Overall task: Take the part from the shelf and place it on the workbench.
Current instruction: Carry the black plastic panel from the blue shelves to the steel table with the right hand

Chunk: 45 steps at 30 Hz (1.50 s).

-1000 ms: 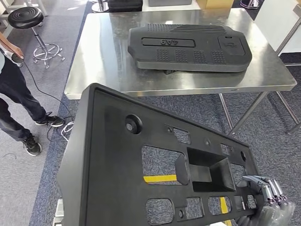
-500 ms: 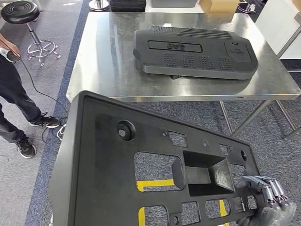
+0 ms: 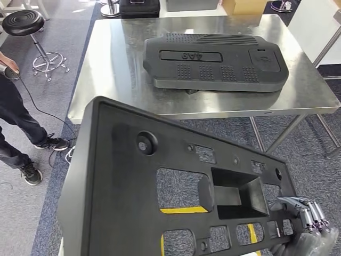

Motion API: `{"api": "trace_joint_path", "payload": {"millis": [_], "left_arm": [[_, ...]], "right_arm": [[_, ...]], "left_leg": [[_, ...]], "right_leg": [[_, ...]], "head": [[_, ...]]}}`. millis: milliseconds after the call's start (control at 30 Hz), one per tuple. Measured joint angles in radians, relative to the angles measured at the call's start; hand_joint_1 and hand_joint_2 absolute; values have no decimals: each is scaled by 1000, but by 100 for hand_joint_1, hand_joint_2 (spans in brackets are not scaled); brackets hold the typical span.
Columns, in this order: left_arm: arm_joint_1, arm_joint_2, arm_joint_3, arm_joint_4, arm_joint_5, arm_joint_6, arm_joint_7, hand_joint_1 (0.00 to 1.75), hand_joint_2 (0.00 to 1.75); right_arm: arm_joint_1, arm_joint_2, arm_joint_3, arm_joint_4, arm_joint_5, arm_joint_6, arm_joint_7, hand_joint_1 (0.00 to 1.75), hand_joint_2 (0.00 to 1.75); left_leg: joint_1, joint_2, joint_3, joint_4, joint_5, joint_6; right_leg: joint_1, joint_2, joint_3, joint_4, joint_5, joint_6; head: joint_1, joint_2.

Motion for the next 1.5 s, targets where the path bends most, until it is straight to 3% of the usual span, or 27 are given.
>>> {"api": "trace_joint_path", "payload": {"millis": [67,100,133,200,233,267,400,467,533,567,600,633,700,767,833,933,967,1033,1067,1100,1133,1167,1233,1267,1433,1500], "left_arm": [[0,1,0,0,0,0,0,0,175],[1,1,0,0,0,0,0,0,175],[1,1,0,0,0,0,0,0,175],[1,2,0,0,0,0,0,0,175],[0,2,0,0,0,-1,-1,0,175],[0,2,0,1,0,-1,-1,0,175],[-1,1,0,0,0,-2,-2,0,175],[-2,1,0,0,0,-3,-2,0,175],[-2,1,-1,1,0,-4,-2,0,175],[-2,1,-1,1,0,-4,-2,0,175],[-2,1,-1,1,0,-4,-1,0,175],[-2,0,-1,1,0,-4,-1,0,175],[-3,-1,-1,1,0,-5,0,0,175],[-4,-2,-2,1,0,-8,1,0,175],[-4,-2,-2,1,0,-11,2,0,175],[-5,-2,-3,0,0,-12,2,0,175],[-5,-1,-3,0,0,-12,2,0,175],[-5,-1,-3,1,0,-12,3,0,175],[-5,0,-3,1,0,-12,4,0,175],[-5,0,-3,1,0,-13,4,0,175],[-5,0,-3,1,0,-13,4,0,175],[-5,0,-4,1,0,-13,4,0,175],[-5,0,-4,1,0,-13,4,0,175],[-6,0,-4,1,0,-13,5,0,175],[-9,0,-10,1,0,-14,5,0,175],[-10,-1,-12,1,0,-15,5,0,175]], "right_arm": [[-1,0,-1,1,-2,0,2,175,175],[-1,0,-2,1,-2,0,4,175,175],[-1,-1,-4,1,-2,0,6,175,175],[-3,-3,-7,1,-2,0,13,175,175],[-5,-4,-8,2,-2,0,16,175,175],[-8,-7,-9,2,-4,0,20,175,175],[-24,-21,-10,4,-8,0,34,175,175],[-31,-30,-11,6,-10,0,41,175,175],[-37,-39,-12,11,-13,0,51,175,175],[-39,-44,-13,15,-15,0,56,175,175],[-41,-49,-13,18,-17,0,60,175,175],[-45,-53,-14,22,-18,0,64,175,175],[-54,-62,-15,26,-19,0,70,175,175],[-62,-69,-15,29,-20,0,74,175,175],[-69,-75,-16,32,-21,0,80,175,175],[-75,-82,-19,36,-24,0,88,175,175],[-79,-84,-20,37,-25,0,90,175,175],[-85,-87,-22,43,-28,0,95,175,175],[-87,-88,-23,47,-30,0,99,175,175],[-88,-90,-23,50,-31,0,102,175,175],[-88,-92,-24,53,-31,0,104,175,175],[-88,-94,-25,56,-32,0,105,175,175],[-90,-98,-26,61,-34,0,106,175,175],[-91,-99,-27,63,-35,0,106,175,175],[-104,-110,-28,69,-39,0,112,175,175],[-108,-117,-28,71,-42,0,118,175,175]], "left_leg": [[3,0,-64,104,-24,-6],[5,0,-76,112,-8,-9],[7,0,-70,83,25,-12],[12,1,-23,-36,102,-16],[12,1,-2,-85,122,-14],[11,0,10,-115,129,-10],[8,-3,18,-130,119,14],[11,-2,23,-133,116,25],[9,-1,28,-133,111,33],[8,-2,31,-133,107,35],[7,-2,37,-133,104,36],[7,-4,44,-133,99,36],[6,-6,61,-134,87,31],[6,-6,69,-136,79,23],[6,-5,68,-140,78,14],[5,-3,65,-127,61,1],[5,-3,49,-91,41,-2],[5,-3,-18,34,-9,-6],[5,-3,-54,92,-23,-8],[6,-3,-77,122,-19,-9],[6,-3,-81,113,6,-10],[7,-3,-67,67,48,-9],[7,-2,-20,-53,122,-6],[5,-2,-1,-96,136,-1],[2,-4,17,-134,126,24],[6,-3,24,-137,123,32]], "right_leg": [[-1,1,7,0,-6,-2],[-1,2,13,0,-11,-1],[-3,4,20,1,-16,2],[-4,7,36,4,-30,13],[-3,8,40,7,-36,19],[-3,9,41,10,-40,26],[-6,8,39,19,-54,43],[-8,5,4,94,-93,52],[-9,4,-69,228,-144,58],[-9,4,-100,280,-154,58],[-9,4,-118,300,-145,58],[-9,4,-116,279,-115,55],[-6,4,-71,152,-29,46],[2,5,-34,59,12,33],[7,5,-30,42,5,22],[0,3,-15,15,3,12],[-3,2,-8,7,4,8],[-2,1,-1,5,0,3],[-2,1,3,5,-4,1],[-2,2,8,5,-8,0],[-2,3,14,5,-13,1],[-2,4,24,5,-19,3],[-1,6,42,7,-33,12],[0,7,45,9,-39,18],[-3,5,41,26,-60,44],[-6,3,-1,112,-102,54]], "head": [[0,0],[0,0],[-1,0],[0,0],[0,0],[0,0],[0,0],[2,0],[2,0],[2,0],[2,0],[2,0],[2,0],[2,0],[2,0],[1,0],[0,0],[0,0],[0,0],[0,0],[0,0],[0,0],[0,0],[1,0],[2,0],[3,0]]}}
